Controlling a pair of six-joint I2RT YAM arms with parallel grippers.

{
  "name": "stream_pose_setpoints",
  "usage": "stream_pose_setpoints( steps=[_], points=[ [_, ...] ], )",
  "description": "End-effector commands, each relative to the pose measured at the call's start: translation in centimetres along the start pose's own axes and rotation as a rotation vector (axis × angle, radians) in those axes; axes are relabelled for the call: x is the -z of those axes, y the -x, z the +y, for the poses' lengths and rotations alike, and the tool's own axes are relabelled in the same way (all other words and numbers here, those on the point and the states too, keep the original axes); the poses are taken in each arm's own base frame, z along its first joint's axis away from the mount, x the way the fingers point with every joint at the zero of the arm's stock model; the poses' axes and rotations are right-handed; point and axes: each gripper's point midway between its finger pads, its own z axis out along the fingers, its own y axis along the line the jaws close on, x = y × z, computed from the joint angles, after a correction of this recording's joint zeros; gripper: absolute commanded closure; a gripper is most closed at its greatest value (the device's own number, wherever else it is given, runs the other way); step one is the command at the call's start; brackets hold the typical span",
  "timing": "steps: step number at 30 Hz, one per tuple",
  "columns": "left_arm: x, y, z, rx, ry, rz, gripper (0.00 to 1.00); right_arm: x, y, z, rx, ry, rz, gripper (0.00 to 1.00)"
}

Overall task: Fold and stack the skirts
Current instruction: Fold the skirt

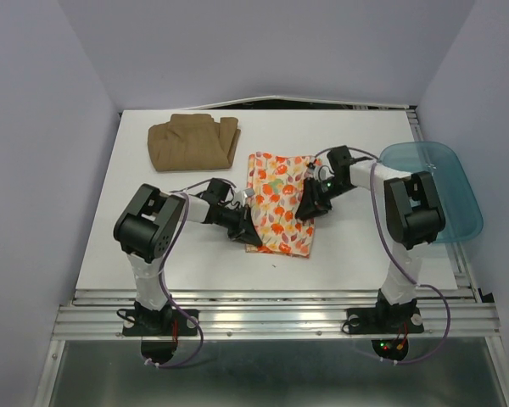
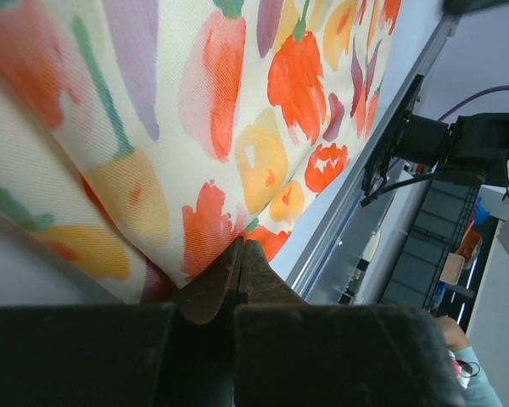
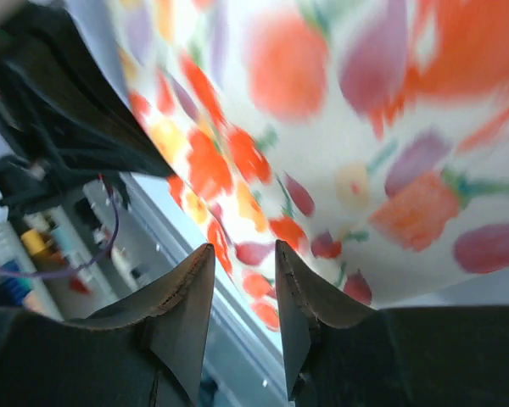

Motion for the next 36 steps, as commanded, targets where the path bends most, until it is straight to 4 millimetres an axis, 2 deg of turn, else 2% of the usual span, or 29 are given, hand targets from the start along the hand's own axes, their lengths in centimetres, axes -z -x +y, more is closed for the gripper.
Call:
stream_pose_setpoints(
  steps=[1,2,3,4,5,6,8,9,12,14,17,21,23,25,26,27,28,29,30,31,32,33,34,36],
  points=[
    [0.4,0.4,3.1,-0.023,0.161,-0.068,1.0,4.6,7.2,3.3,0.195,-0.06,-0.223,0.6],
    [0.4,0.3,3.1,-0.023,0.161,-0.068,1.0,4.9,8.1,3.3,0.196,-0.058,-0.239,0.6],
    [0.4,0.3,3.2,-0.022,0.164,-0.069,1.0,4.9,9.2,2.4,0.175,-0.059,-0.245,0.6],
    [0.4,0.3,3.2,-0.022,0.163,-0.068,1.0,5.2,10.7,3.1,0.199,-0.051,-0.266,0.6],
    [0.4,0.4,3.2,-0.02,0.162,-0.067,1.0,5.4,11.4,2.7,0.187,-0.04,-0.274,0.6],
    [0.3,0.3,3.3,-0.019,0.163,-0.064,1.0,5.0,12.3,1.4,0.154,-0.036,-0.272,0.6],
    [0.3,0.3,3.3,-0.013,0.163,-0.062,1.0,4.9,13.9,1.0,0.153,-0.014,-0.287,0.61],
    [0.2,0.3,3.4,-0.012,0.161,-0.058,1.0,4.2,14.5,-0.4,0.125,-0.007,-0.278,0.61],
    [0.3,0.2,3.3,-0.017,0.158,-0.057,1.0,3.2,16.5,-1.5,0.144,-0.001,-0.294,0.62],
    [0.3,0.1,3.2,-0.016,0.155,-0.064,1.0,2.2,18.0,-3.0,0.14,-0.018,-0.306,0.63],
    [0.4,-0.1,3.1,-0.014,0.151,-0.065,1.0,1.2,19.2,-4.2,0.133,-0.024,-0.32,0.63],
    [0.4,0.0,3.1,-0.013,0.151,-0.062,1.0,0.4,19.2,-4.8,0.099,-0.008,-0.303,0.63],
    [0.6,0.1,2.5,-0.049,0.134,-0.06,1.0,0.8,19.2,-4.0,0.107,0.007,-0.307,0.62],
    [1.6,1.3,0.4,-0.131,0.104,-0.098,0.99,2.9,19.6,-1.5,0.144,0.016,-0.348,0.59],
    [2.1,1.7,-0.5,-0.18,0.1,-0.111,0.96,3.8,19.7,-0.3,0.159,0.026,-0.361,0.57],
    [3.2,2.5,-2.3,-0.247,0.089,-0.151,0.93,4.6,19.7,0.7,0.175,0.031,-0.377,0.56],
    [3.9,3.2,-3.4,-0.296,0.092,-0.181,0.85,6.3,19.7,2.8,0.212,0.036,-0.406,0.55],
    [5.0,4.2,-4.9,-0.383,0.105,-0.214,0.82,6.9,19.3,3.5,0.225,0.04,-0.413,0.54],
    [6.5,5.0,-7.2,-0.477,0.108,-0.271,0.79,7.5,18.9,4.1,0.244,0.036,-0.411,0.54],
    [7.4,5.7,-7.8,-0.527,0.158,-0.304,0.73,7.8,18.1,5.9,0.289,0.037,-0.409,0.54],
    [8.1,6.1,-8.7,-0.591,0.192,-0.329,0.69,7.7,17.6,6.5,0.307,0.034,-0.397,0.53],
    [9.4,7.1,-11.2,-0.693,0.215,-0.378,0.65,7.4,16.8,6.8,0.317,0.029,-0.377,0.54],
    [9.2,7.1,-11.7,-0.835,0.282,-0.368,0.59,6.9,15.7,6.9,0.315,0.022,-0.342,0.54],
    [9.4,6.6,-12.5,-1.026,0.368,-0.325,0.57,5.1,13.3,7.3,0.331,0.025,-0.279,0.54]
  ],
)
